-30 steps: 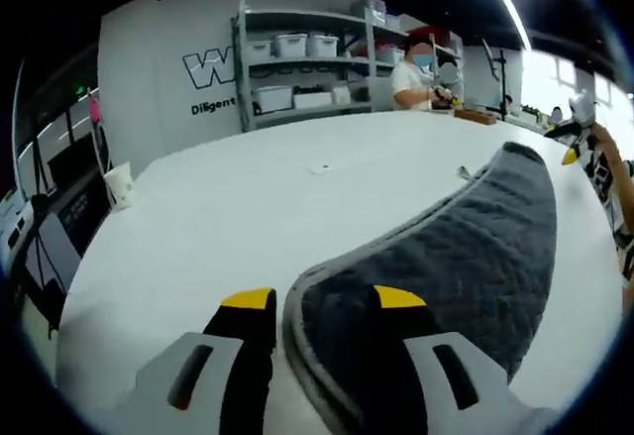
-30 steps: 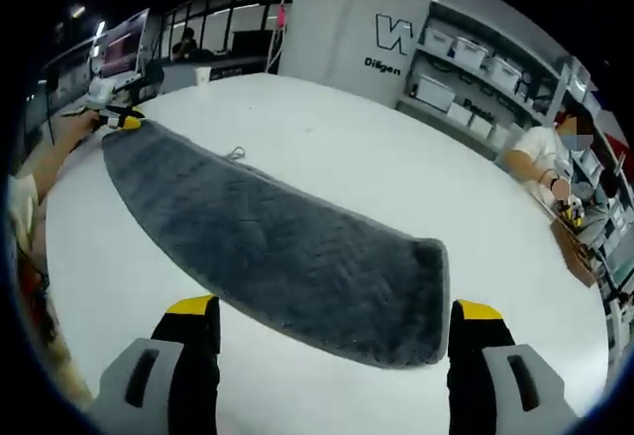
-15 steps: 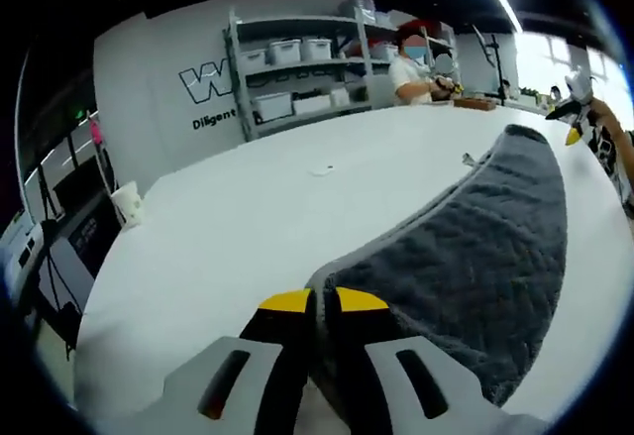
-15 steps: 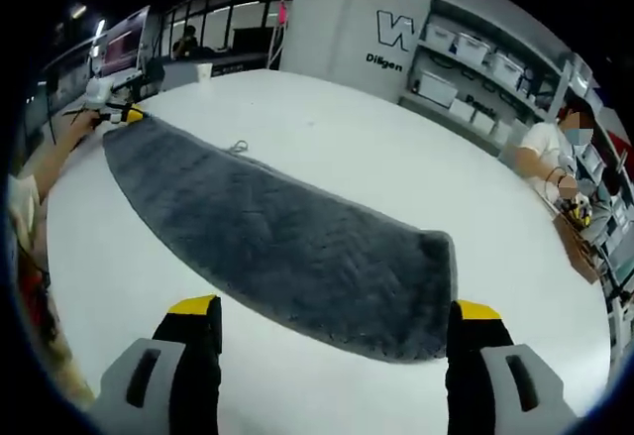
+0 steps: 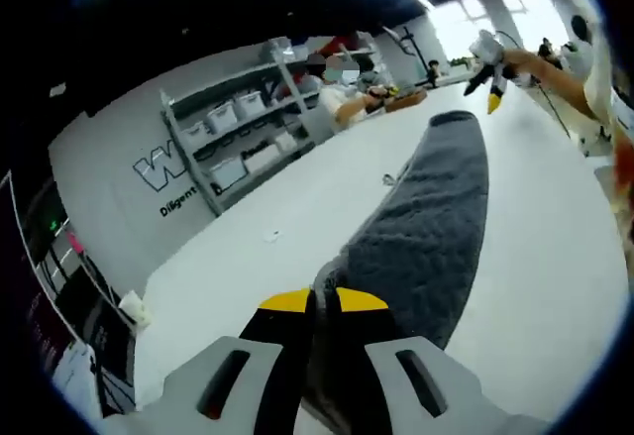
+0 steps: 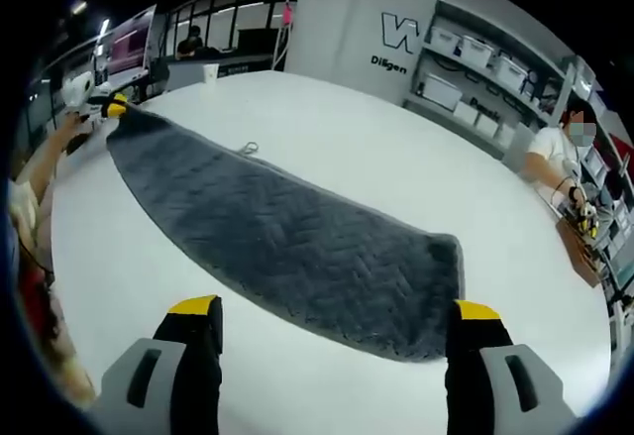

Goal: Open the folded towel by lifting each exposed corner and separating the folded layers until the towel lies flat within the target outline without major curled edges

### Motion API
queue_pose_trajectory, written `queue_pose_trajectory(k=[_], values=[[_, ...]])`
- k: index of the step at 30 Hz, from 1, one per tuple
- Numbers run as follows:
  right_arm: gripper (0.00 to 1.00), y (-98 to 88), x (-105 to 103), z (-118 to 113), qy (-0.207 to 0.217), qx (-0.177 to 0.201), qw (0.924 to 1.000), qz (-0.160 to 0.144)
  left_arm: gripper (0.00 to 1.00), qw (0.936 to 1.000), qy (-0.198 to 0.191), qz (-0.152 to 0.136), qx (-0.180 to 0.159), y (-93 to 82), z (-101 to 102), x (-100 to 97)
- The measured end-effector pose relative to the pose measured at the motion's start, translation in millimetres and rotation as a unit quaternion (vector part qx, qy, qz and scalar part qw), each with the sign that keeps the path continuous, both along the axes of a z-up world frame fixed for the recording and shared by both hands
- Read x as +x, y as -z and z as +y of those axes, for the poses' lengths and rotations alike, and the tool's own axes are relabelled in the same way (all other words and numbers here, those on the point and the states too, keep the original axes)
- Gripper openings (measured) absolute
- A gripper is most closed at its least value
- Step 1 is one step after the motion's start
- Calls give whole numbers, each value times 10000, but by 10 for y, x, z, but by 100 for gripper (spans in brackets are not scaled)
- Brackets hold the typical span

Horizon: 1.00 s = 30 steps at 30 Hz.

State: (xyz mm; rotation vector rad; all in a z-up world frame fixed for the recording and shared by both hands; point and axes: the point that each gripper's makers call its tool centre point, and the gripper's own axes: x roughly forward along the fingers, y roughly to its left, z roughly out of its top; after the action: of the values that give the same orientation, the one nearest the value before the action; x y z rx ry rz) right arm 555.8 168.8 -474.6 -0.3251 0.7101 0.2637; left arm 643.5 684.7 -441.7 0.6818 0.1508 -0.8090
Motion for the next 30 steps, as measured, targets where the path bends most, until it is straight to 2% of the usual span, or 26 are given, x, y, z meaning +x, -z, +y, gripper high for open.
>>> queue_pose_trajectory(k=[1, 3, 7, 8, 12, 14, 15, 17, 18, 22, 26, 28, 30], values=[[93, -12, 0, 14, -18, -1, 10000, -6, 6, 9995, 180, -13, 253, 33, -34, -108], [93, -36, -2, 48, -37, 2, 10000, -30, 6, 9981, 397, 54, 459, 88, -73, -249], [93, -69, -16, 89, -81, 4, 9999, -59, 6, 9961, 593, 165, 626, 163, -79, -461], [93, -73, -26, 98, -91, -2, 9999, -63, 6, 9960, 628, 196, 612, 166, -65, -500], [92, -73, -70, 122, -130, -5, 9999, -37, 6, 9930, 991, 634, 120, 167, -41, -758], [92, -72, -90, 116, -147, -3, 9999, -11, 6, 9919, 1053, 697, 152, 194, 20, -820], [92, -70, -95, 108, -143, -7, 9999, -1, 6, 9902, 1107, 816, 236, 258, 56, -883], [92, -62, -103, 85, -104, -19, 9999, 12, 6, 9892, 1101, 896, 357, 314, 105, -907], [92, -52, -107, 80, -90, -24, 10000, 18, 5, 9880, 1038, 993, 558, 407, 171, -933], [92, -9, -104, 103, -123, -30, 9999, 80, 5, 9854, 903, 1255, 709, 589, 265, -945], [92, -4, -101, 147, -185, -16, 9998, 87, 3, 9779, 581, 1355, 1483, 794, 490, -870], [92, -1, -103, 156, -197, -31, 9998, 93, 3, 9768, 527, 1402, 1533, 830, 531, -837], [92, 1, -107, 166, -205, -32, 9997, 88, 3, 9781, 460, 1451, 1420, 827, 575, -794]])
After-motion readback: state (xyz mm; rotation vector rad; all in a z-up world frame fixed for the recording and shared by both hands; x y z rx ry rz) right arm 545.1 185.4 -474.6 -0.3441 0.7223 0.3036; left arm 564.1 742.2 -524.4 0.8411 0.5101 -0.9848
